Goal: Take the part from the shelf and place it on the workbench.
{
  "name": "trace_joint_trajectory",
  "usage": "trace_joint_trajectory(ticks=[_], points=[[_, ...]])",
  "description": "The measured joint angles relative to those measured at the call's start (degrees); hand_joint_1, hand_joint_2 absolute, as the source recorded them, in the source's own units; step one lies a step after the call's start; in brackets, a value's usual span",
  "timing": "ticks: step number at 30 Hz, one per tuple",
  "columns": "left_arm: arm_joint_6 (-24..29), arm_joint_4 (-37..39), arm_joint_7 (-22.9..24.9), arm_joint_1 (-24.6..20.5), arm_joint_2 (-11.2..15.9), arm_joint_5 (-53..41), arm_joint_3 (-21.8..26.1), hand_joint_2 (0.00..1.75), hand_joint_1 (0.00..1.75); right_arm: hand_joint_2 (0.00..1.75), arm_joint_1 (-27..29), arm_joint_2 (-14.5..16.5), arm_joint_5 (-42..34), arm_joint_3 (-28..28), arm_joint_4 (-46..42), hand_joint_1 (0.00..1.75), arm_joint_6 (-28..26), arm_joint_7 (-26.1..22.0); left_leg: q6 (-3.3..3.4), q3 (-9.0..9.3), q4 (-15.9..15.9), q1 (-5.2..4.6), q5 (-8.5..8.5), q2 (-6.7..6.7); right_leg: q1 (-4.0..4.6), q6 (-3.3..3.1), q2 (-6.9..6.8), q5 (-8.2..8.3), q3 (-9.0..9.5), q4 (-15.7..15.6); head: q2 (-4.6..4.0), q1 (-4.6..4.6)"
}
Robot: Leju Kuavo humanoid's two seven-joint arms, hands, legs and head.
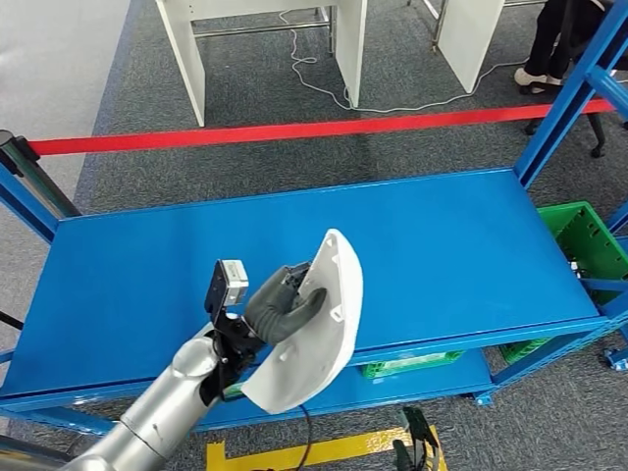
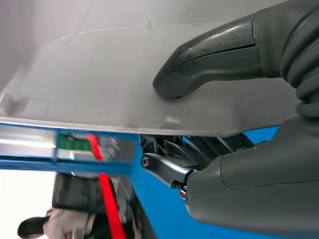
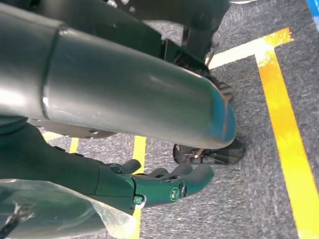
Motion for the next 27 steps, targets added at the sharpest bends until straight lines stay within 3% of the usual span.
trace_joint_trajectory(ticks=[1,2,4,5,9,11,14,15,16,17,19,21,22,24,25,27], points=[[-0.39,-0.89,0.83,1.02,-1.02,2.85,-0.13,1.75,1.75,0.00,0.27,-0.05,0.04,-0.21,0.00,0.00,-0.05,-0.04,0.12,0.38,-0.43,0.00,0.66,0.00,0.01,0.01,0.03,-0.01,0.00,0.08,0.00,0.00],[-0.91,-1.77,1.59,1.92,-2.04,5.83,-0.36,1.75,1.75,0.00,0.48,-0.09,0.09,-0.35,0.00,0.00,-0.08,-0.05,0.35,1.84,-3.13,-0.01,2.32,0.00,0.03,0.03,0.07,-0.02,0.01,0.16,0.00,0.00],[-1.83,-3.29,2.57,3.25,-3.84,10.85,-1.21,1.75,1.75,0.00,0.68,-0.13,0.25,-0.51,0.00,0.00,-0.10,-0.04,1.00,5.75,-10.85,-0.14,5.83,-0.01,0.18,0.18,0.18,-0.05,-0.05,0.32,0.01,0.02],[-2.23,-3.91,2.82,3.79,-4.54,12.81,-1.79,1.75,1.75,0.00,0.72,-0.14,0.35,-0.56,0.00,0.00,-0.10,-0.01,1.29,7.13,-13.72,-0.24,6.75,-0.02,0.26,0.37,0.21,-0.02,-0.16,0.40,0.01,0.03],[-3.16,-5.08,2.72,5.99,-6.00,18.62,-4.33,1.75,1.75,0.00,1.00,-0.17,1.08,-0.93,0.00,0.00,-0.12,0.21,2.13,7.73,-15.94,-0.43,7.37,-0.10,0.22,1.68,0.16,0.20,-0.59,0.42,0.01,0.07],[-2.55,-5.21,1.94,6.29,-6.06,20.92,-5.41,1.75,1.75,0.00,1.08,-0.20,1.54,-1.09,0.00,0.00,-0.11,0.30,2.93,7.48,-16.54,-0.20,8.16,0.08,0.15,2.30,0.18,-2.32,-1.58,2.71,0.01,0.24],[-1.49,-5.19,0.87,6.48,-6.02,22.38,-6.22,1.75,1.75,0.00,1.11,-0.31,2.14,-1.28,0.00,0.00,-0.09,0.50,3.41,6.32,-16.66,-0.20,9.24,0.24,0.03,2.94,0.16,-9.00,-4.76,12.95,0.01,0.49],[-1.34,-5.19,0.73,6.58,-5.98,22.45,-6.32,1.75,1.75,0.00,1.12,-0.35,2.18,-1.31,0.00,0.00,-0.09,0.57,3.39,5.81,-16.64,-0.24,9.64,0.26,0.01,3.08,0.16,-9.87,-5.15,15.37,0.01,0.49],[-1.26,-5.18,0.65,6.65,-5.94,22.46,-6.39,1.75,1.75,0.00,1.13,-0.40,2.19,-1.34,0.00,0.00,-0.08,0.61,3.33,5.30,-16.63,-0.25,10.06,0.26,-0.02,3.19,0.15,-9.58,-4.57,15.86,0.01,0.50],[-1.21,-5.17,0.62,6.70,-5.90,22.47,-6.45,1.75,1.75,0.00,1.11,-0.44,2.19,-1.36,0.00,0.00,-0.08,0.64,3.21,4.82,-16.62,-0.25,10.46,0.25,-0.09,3.25,0.15,-8.27,-2.93,14.16,0.01,0.49],[-1.05,-5.17,0.47,6.74,-5.89,22.39,-6.55,1.75,1.75,0.00,0.92,-0.53,2.20,-1.40,-0.01,0.00,-0.08,0.64,2.77,4.00,-16.49,-0.32,11.22,0.18,-0.24,3.33,0.16,-5.76,2.64,6.51,0.01,0.52],[-0.23,-5.17,-0.13,6.75,-5.87,21.69,-6.63,1.75,1.75,0.00,0.67,-0.57,2.33,-1.43,-0.02,0.00,-0.02,0.57,2.18,3.51,-16.31,-0.51,12.08,0.18,-0.22,3.04,0.40,-5.35,6.82,0.17,0.01,0.49],[0.37,-5.16,-0.57,6.76,-5.84,21.14,-6.69,1.75,1.75,0.00,0.61,-0.58,2.42,-1.44,-0.02,0.00,0.03,0.53,1.89,3.37,-16.32,-0.58,12.55,0.20,-0.09,2.81,0.53,-5.57,7.55,-1.11,0.01,0.47],[1.40,-5.13,-1.33,6.85,-5.71,20.19,-6.90,1.75,1.75,0.00,0.74,-0.58,2.73,-1.47,-0.02,0.00,0.14,0.48,1.35,3.17,-16.35,-0.49,13.18,0.12,-0.07,2.11,0.47,-5.01,7.00,-1.19,0.01,0.49],[1.72,-5.09,-1.58,6.95,-5.61,20.02,-6.98,1.75,1.75,0.00,0.79,-0.59,2.90,-1.49,-0.01,0.00,0.18,0.52,1.04,2.85,-15.82,-0.42,12.36,0.08,-0.10,1.60,0.33,-4.57,6.60,-1.16,0.01,0.41],[2.19,-4.96,-1.96,7.20,-5.40,19.95,-7.05,1.75,1.75,0.00,0.74,-0.59,3.23,-1.51,-0.01,0.00,0.23,0.69,0.49,1.51,-11.71,-0.27,7.77,0.03,-0.24,0.59,-0.01,-3.41,5.43,-1.28,0.01,0.22]])
